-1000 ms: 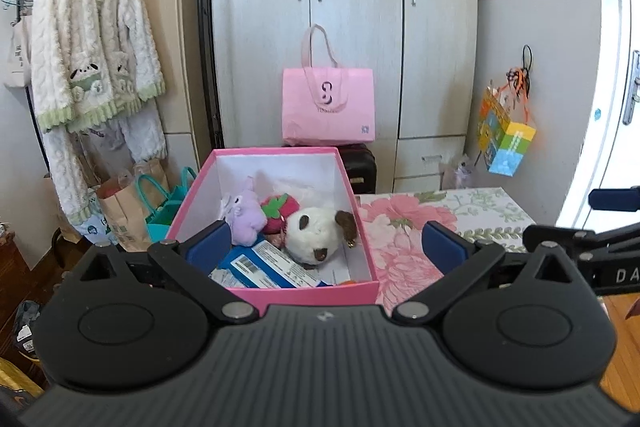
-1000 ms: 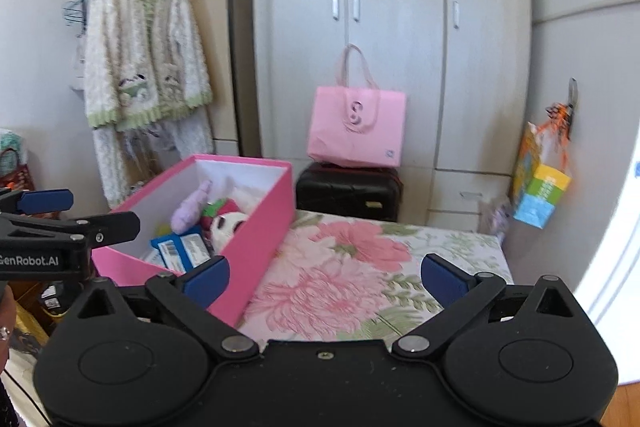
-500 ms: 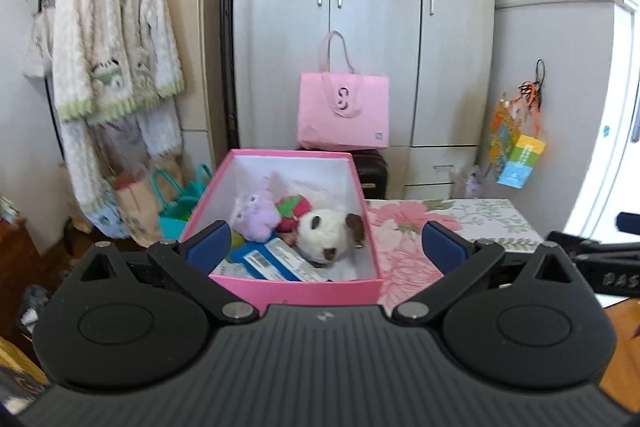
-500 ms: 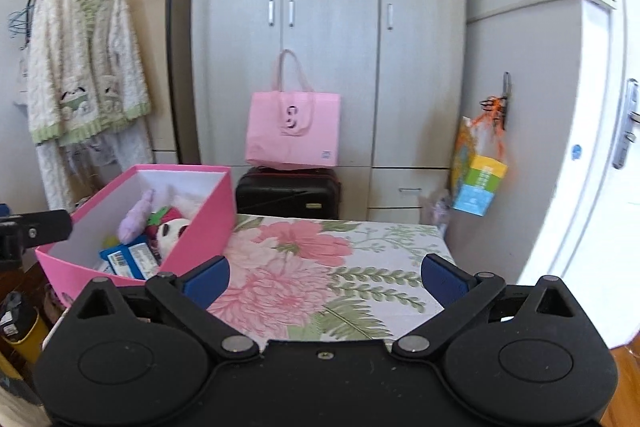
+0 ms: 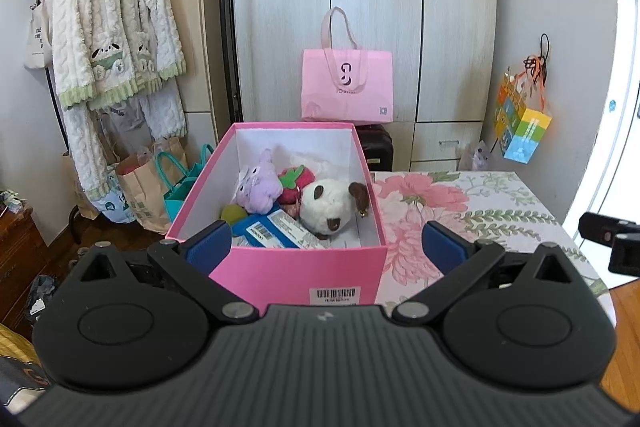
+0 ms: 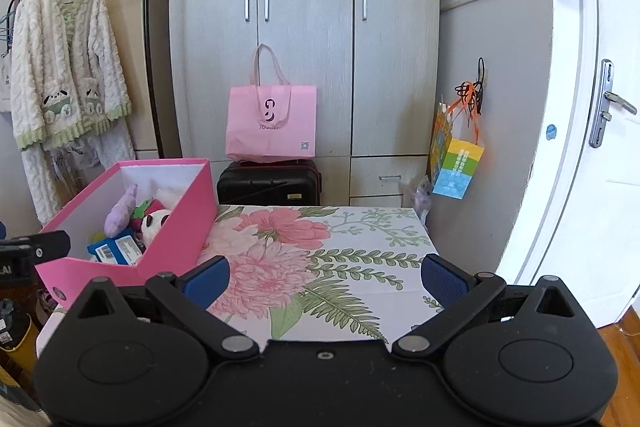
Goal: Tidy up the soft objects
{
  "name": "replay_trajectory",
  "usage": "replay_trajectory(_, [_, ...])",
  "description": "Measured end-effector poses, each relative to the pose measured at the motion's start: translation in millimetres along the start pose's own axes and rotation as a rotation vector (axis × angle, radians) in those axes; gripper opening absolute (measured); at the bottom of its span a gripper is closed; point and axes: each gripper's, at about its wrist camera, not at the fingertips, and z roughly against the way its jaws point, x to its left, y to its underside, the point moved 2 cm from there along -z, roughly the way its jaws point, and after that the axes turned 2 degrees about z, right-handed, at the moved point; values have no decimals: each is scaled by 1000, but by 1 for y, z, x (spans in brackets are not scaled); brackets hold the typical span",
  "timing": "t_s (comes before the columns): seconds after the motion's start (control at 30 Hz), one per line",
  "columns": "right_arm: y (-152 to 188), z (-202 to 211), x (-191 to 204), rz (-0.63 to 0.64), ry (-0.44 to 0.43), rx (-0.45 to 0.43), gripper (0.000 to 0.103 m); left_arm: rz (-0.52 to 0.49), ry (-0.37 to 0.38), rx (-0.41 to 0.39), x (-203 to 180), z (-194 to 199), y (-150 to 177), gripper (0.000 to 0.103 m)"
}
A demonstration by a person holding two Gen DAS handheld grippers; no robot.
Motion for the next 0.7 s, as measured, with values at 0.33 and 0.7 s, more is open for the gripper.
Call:
replay_trajectory(0.33, [5, 5, 2, 22, 6, 7, 103, -13, -2, -8, -3, 7, 4, 103])
replay_trajectory(0.7, [9, 17, 6, 46, 1, -12, 103, -3, 4, -49, -2, 19, 8, 103])
